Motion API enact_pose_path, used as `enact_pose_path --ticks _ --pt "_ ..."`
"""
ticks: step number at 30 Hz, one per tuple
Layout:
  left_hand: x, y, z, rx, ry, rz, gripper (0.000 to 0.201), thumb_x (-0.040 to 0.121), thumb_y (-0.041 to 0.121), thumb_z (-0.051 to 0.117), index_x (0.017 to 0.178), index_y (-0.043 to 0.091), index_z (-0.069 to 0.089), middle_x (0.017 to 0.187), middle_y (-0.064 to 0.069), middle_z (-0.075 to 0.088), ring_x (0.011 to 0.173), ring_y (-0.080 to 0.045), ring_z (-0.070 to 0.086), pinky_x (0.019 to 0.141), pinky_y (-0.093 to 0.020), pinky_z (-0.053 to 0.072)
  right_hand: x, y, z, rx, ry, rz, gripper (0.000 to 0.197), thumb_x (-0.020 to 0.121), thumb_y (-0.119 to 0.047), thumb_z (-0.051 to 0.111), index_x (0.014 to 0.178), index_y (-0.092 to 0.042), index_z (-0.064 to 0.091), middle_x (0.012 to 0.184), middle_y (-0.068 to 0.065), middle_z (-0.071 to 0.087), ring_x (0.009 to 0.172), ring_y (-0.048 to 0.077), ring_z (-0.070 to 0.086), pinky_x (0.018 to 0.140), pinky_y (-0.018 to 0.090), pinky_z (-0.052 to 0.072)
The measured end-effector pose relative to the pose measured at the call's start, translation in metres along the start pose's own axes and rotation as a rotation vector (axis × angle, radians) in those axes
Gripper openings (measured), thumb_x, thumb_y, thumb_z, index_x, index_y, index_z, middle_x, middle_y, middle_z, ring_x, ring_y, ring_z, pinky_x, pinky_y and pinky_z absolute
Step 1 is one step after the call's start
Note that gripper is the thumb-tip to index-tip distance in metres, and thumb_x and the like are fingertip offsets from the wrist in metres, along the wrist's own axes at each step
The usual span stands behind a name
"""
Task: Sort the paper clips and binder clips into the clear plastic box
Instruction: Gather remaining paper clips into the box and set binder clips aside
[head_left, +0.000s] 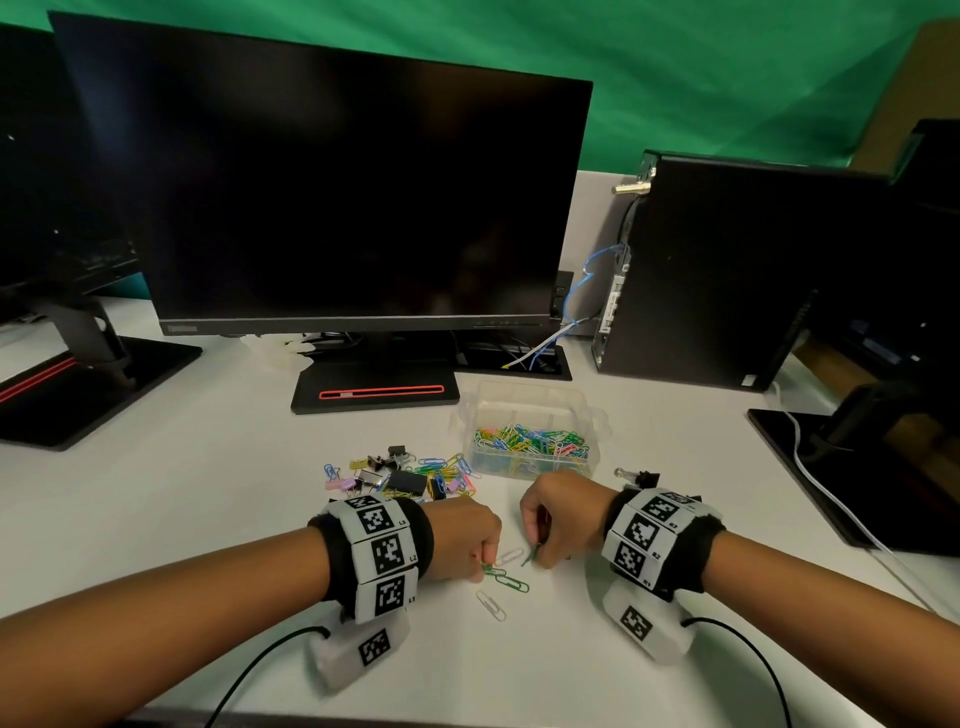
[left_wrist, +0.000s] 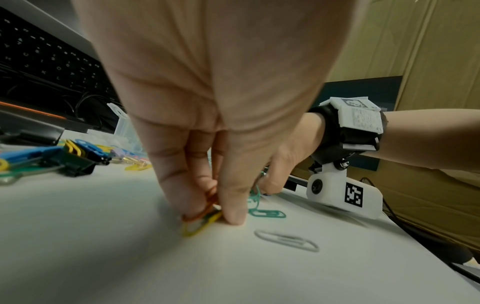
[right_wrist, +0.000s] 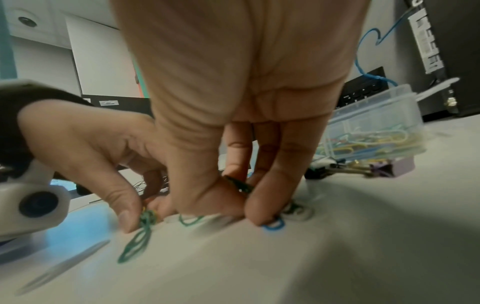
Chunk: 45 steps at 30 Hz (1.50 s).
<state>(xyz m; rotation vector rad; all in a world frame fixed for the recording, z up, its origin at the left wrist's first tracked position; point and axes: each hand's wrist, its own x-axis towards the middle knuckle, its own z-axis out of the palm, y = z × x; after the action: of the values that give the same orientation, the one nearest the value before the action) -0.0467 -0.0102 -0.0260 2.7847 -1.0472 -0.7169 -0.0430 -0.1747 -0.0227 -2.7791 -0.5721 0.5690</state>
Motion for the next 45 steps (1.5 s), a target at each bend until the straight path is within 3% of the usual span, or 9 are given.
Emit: enact_pose_path --ticks 5,13,16,19,26,31,35,40,45 --pt "0.003 -0.002 -0.002 -0.011 -0.006 0.004 0.025 0.09 0.016 0.057 0.114 0.006 0.06 0.115 -0.011 0.064 0.106 -0.024 0.057 0.076 -0.019 0.032 0.002 0.008 -0.004 0.046 -0.005 0.049 0.007 0.068 -0.011 0.073 0.068 -0.013 0.067 0.065 0.004 0.068 0.054 0.009 0.058 0.05 0.009 0.043" --pt "0.009 -0.006 -0.024 -0.023 0.043 0.018 0.025 0.092 0.012 0.051 0.114 0.007 0.062 0.117 -0.009 0.064 0.108 -0.021 0.057 0.075 -0.015 0.033 0.001 0.021 -0.012 0.128 0.032 0.103 0.022 0.066 -0.005 0.07 0.058 -0.022 0.059 0.059 -0.004 0.062 0.051 0.006 0.057 0.048 0.012 0.043" --pt "0.018 -0.012 -0.04 -0.09 0.141 -0.004 0.021 0.091 0.012 0.054 0.109 0.008 0.064 0.111 -0.009 0.066 0.087 -0.014 0.057 0.075 -0.019 0.04 0.0 0.025 -0.015 0.147 0.055 0.11 0.022 0.065 -0.004 0.069 0.058 -0.022 0.058 0.061 -0.002 0.063 0.053 0.008 0.057 0.05 0.016 0.047" --pt "0.033 -0.017 -0.054 -0.172 0.269 -0.036 0.018 0.09 0.013 0.056 0.106 0.009 0.064 0.103 -0.006 0.066 0.072 -0.009 0.053 0.068 -0.016 0.042 -0.002 0.027 -0.021 0.159 0.058 0.132 0.019 0.065 -0.004 0.067 0.06 -0.02 0.057 0.063 0.002 0.063 0.052 0.008 0.055 0.044 0.009 0.04" --pt "0.072 -0.016 -0.072 -0.211 0.411 -0.083 0.019 0.089 0.015 0.06 0.106 0.01 0.063 0.108 -0.006 0.067 0.086 -0.01 0.054 0.076 -0.02 0.04 -0.004 0.031 -0.036 0.211 0.074 0.15 0.018 0.066 -0.006 0.07 0.06 -0.021 0.062 0.064 0.001 0.065 0.057 0.009 0.058 0.05 0.014 0.044" --pt "0.091 -0.016 -0.069 -0.171 0.39 -0.138 0.019 0.088 0.012 0.059 0.106 0.009 0.063 0.111 -0.007 0.067 0.106 -0.02 0.06 0.082 -0.023 0.04 0.001 0.034 -0.062 0.263 0.212 0.163 0.022 0.067 -0.006 0.072 0.058 -0.023 0.061 0.058 -0.007 0.062 0.052 0.001 0.055 0.054 0.014 0.044" --pt "0.095 -0.015 -0.061 -0.131 0.334 -0.167 0.026 0.09 0.003 0.05 0.111 0.009 0.064 0.117 -0.008 0.065 0.112 -0.022 0.058 0.099 -0.033 0.039 0.012 0.044 -0.076 0.361 0.311 0.19 0.02 0.067 -0.005 0.074 0.058 -0.018 0.063 0.058 -0.003 0.065 0.051 0.003 0.062 0.06 0.023 0.051" --pt "0.098 -0.022 -0.061 -0.171 0.315 -0.146 0.031 0.087 0.001 0.056 0.115 0.013 0.062 0.119 -0.009 0.063 0.108 -0.023 0.059 0.09 -0.026 0.043 0.029 0.048 -0.077 0.321 0.389 0.298 0.021 0.068 -0.004 0.073 0.056 -0.017 0.061 0.057 -0.001 0.063 0.055 0.009 0.061 0.059 0.022 0.051" --pt "0.085 -0.025 -0.056 -0.201 0.467 -0.105 0.032 0.088 0.004 0.055 0.116 0.018 0.058 0.117 -0.006 0.054 0.104 -0.022 0.055 0.084 -0.024 0.038 0.042 0.053 -0.068 0.2 0.391 0.316 0.017 0.069 -0.004 0.071 0.059 -0.015 0.065 0.07 0.004 0.066 0.068 0.014 0.06 0.062 0.022 0.049"
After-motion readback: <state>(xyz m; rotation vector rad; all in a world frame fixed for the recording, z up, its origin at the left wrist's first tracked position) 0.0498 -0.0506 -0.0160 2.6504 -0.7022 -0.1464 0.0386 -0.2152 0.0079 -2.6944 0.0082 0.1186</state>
